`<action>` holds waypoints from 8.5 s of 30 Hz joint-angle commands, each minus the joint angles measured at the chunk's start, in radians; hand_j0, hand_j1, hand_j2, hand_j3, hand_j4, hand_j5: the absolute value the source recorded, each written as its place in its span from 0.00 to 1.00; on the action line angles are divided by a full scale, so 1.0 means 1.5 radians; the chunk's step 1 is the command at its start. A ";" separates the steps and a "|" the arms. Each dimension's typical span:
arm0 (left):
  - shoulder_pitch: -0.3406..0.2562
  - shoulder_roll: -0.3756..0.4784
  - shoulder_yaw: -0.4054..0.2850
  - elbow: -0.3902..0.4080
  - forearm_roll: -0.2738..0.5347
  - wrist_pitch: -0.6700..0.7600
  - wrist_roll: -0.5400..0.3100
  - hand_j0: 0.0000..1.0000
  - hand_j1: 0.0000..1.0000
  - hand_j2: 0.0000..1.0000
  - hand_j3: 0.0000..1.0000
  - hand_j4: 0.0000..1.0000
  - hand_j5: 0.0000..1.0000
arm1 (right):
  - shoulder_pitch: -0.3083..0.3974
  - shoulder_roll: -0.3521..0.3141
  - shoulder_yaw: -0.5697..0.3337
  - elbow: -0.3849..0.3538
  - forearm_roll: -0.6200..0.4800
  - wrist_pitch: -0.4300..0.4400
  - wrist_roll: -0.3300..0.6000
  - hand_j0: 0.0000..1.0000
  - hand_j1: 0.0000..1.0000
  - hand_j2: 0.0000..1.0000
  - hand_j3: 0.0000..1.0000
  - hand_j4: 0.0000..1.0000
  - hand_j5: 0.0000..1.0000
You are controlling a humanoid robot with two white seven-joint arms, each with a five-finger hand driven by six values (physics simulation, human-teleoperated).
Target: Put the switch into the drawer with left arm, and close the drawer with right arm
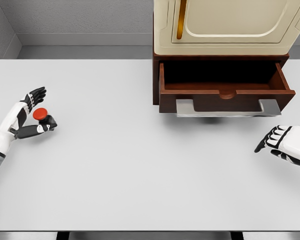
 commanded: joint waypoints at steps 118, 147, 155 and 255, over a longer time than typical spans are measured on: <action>-0.283 -0.304 -0.262 -0.303 -0.610 0.121 0.003 0.43 0.43 0.43 0.43 0.43 0.43 | -0.008 -0.021 -0.002 -0.010 -0.005 0.000 0.000 0.64 0.64 0.64 0.64 0.64 0.64; -0.298 -0.304 -0.291 -0.285 -0.674 0.179 0.003 0.88 0.88 0.88 0.88 0.88 0.88 | -0.008 -0.021 -0.002 -0.010 -0.005 0.000 0.000 0.65 0.65 0.65 0.65 0.65 0.65; -0.297 -0.304 -0.295 -0.287 -0.683 0.179 0.003 0.89 0.89 0.89 0.89 0.89 0.89 | -0.007 -0.021 -0.002 -0.010 -0.005 0.000 0.000 0.65 0.65 0.65 0.65 0.65 0.65; 0.124 0.005 0.188 -0.276 -0.334 -0.110 -0.056 1.00 1.00 1.00 1.00 1.00 1.00 | -0.110 0.000 0.002 0.000 -0.061 0.000 -0.009 0.62 0.62 0.62 0.62 0.62 0.62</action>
